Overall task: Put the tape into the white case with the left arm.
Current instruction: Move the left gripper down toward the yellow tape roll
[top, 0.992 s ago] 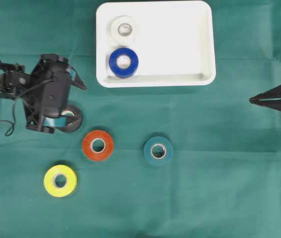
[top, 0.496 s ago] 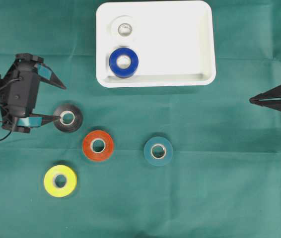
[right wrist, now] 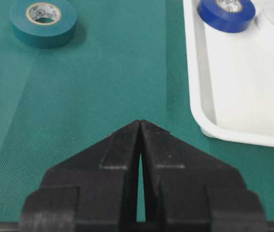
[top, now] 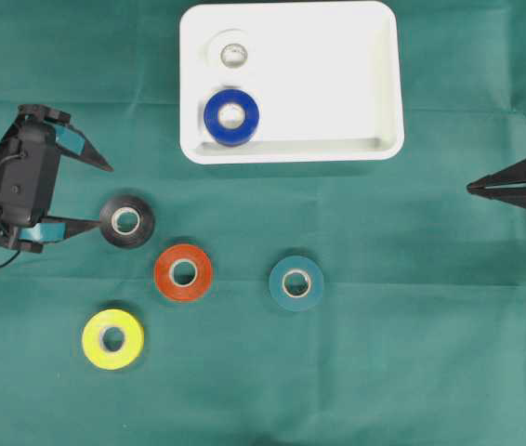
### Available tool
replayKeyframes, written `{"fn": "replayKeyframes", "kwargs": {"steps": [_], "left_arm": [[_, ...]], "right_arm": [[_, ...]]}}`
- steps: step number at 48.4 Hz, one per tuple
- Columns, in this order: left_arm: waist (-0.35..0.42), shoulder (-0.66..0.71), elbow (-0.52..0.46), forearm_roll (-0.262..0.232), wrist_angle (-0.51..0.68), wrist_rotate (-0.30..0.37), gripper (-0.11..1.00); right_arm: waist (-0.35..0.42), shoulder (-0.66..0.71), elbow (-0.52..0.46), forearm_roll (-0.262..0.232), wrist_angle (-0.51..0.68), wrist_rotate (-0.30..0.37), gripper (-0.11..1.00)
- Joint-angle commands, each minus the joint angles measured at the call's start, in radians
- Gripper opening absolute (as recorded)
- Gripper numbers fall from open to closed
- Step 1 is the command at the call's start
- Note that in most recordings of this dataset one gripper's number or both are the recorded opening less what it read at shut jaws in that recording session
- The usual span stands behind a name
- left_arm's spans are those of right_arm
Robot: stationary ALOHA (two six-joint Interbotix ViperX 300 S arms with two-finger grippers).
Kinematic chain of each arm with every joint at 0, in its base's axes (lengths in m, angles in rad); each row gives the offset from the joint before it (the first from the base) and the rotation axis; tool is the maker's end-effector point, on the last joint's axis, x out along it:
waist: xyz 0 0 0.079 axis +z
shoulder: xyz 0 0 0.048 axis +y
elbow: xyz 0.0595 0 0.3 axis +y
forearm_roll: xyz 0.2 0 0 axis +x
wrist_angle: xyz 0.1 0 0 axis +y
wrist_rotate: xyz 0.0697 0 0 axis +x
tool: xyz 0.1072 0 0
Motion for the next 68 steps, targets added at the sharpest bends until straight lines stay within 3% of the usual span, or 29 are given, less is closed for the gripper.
{"fn": "replayKeyframes", "kwargs": {"steps": [1,32,50,68], "left_arm": [[-0.025,-0.003,-0.011,0.000,-0.005,0.002,0.92],[-0.281,-0.003,0.021,-0.002,0.026,-0.026,0.92],[-0.301,0.002,0.031,-0.002,0.041,-0.026,0.92],[-0.367,0.118,0.005,-0.003,-0.069,-0.029,0.92]], "right_arm": [[0.000,0.009,-0.011,0.000,-0.011,0.002,-0.09],[0.000,0.009,-0.011,0.000,-0.011,0.002,-0.09],[0.000,0.008,-0.009,0.000,-0.011,0.002,-0.09],[0.000,0.008,-0.009,0.000,-0.011,0.002,-0.09]]}}
